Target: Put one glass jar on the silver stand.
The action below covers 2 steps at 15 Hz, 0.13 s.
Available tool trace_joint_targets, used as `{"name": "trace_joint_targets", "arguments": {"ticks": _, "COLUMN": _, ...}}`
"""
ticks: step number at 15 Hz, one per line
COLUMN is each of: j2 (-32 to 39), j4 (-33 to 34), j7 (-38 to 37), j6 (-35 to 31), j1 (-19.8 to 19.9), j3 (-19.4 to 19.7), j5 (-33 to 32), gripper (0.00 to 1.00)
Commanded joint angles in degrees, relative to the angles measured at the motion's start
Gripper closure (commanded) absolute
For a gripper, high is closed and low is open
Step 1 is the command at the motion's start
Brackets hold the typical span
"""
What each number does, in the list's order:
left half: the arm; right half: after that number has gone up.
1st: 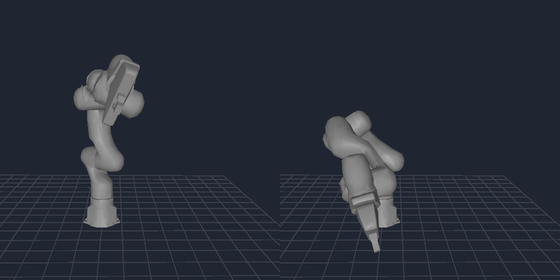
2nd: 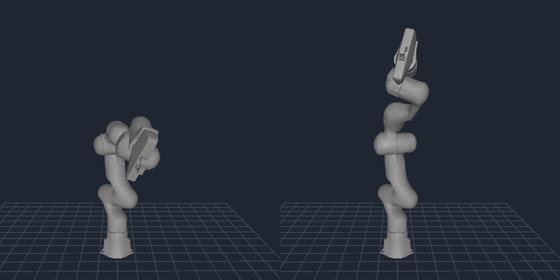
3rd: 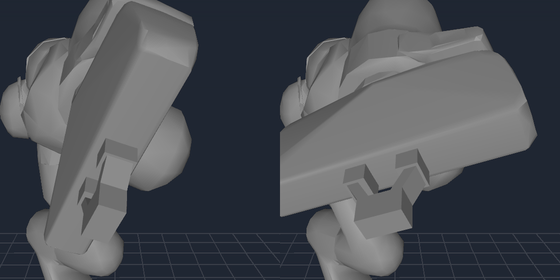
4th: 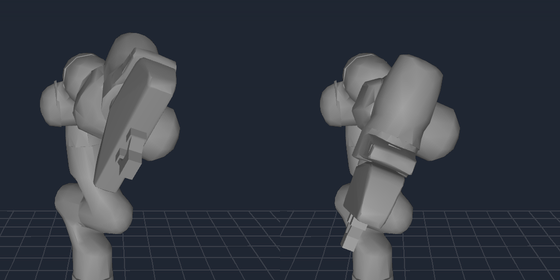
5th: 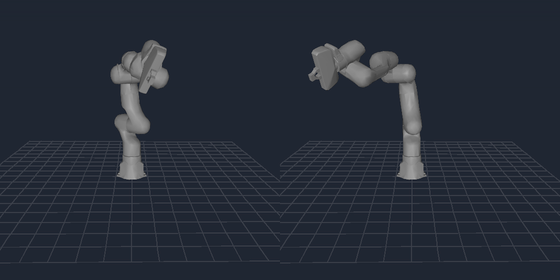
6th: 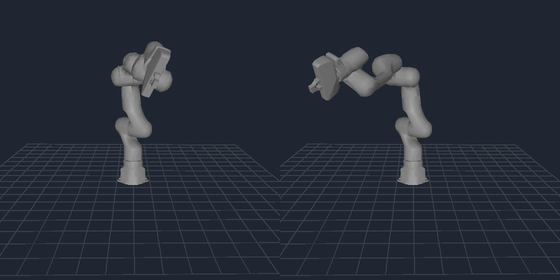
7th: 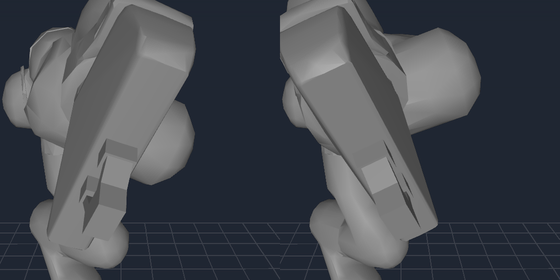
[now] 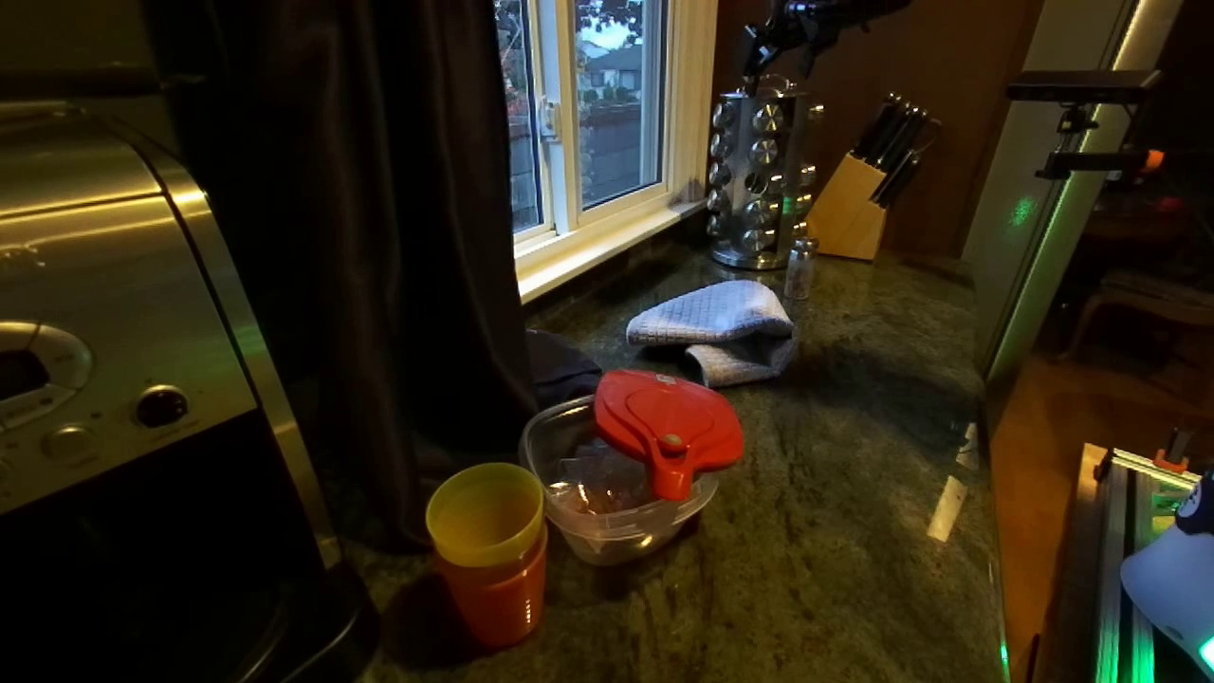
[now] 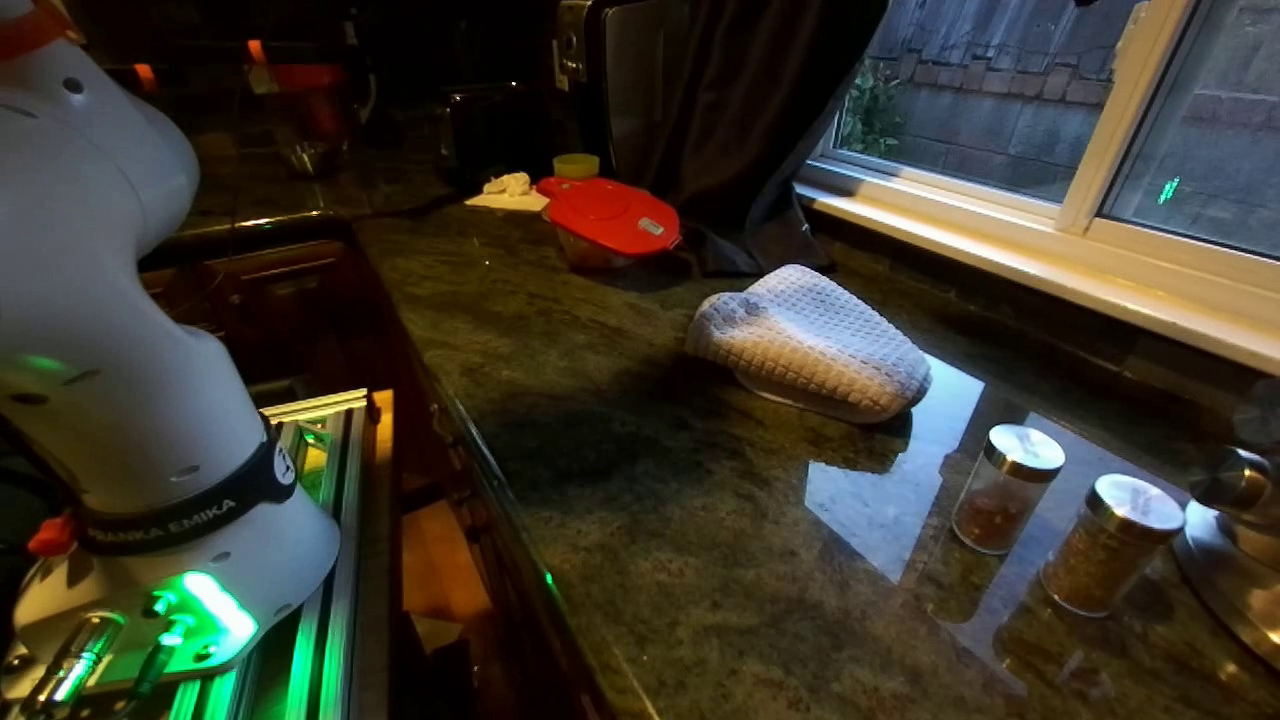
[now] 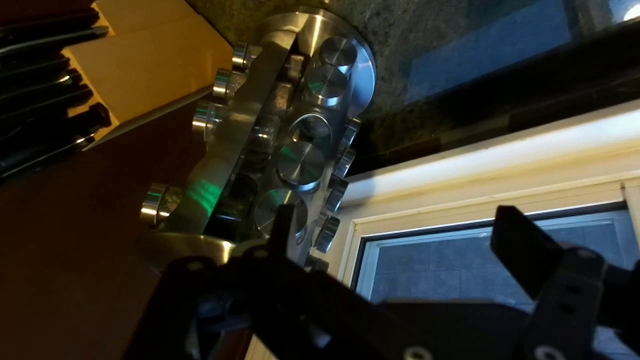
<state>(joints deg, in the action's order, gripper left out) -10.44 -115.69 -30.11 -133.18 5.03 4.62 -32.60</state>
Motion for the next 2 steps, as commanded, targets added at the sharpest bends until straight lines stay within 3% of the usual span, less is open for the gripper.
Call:
{"name": "trace_joint_targets", "arguments": {"ticks": 1, "j2": 0.0, "j4": 0.2, "j7": 0.3, "j6": 0.0, "j1": 1.6, "j3": -1.4, "j5": 0.4, "gripper": 0.00}}
{"name": "trace_joint_targets", "arguments": {"ticks": 2, "j2": 0.0, "j4": 0.3, "j7": 0.3, "j6": 0.0, "j1": 1.7, "j3": -1.5, "j5": 0.4, "gripper": 0.00}}
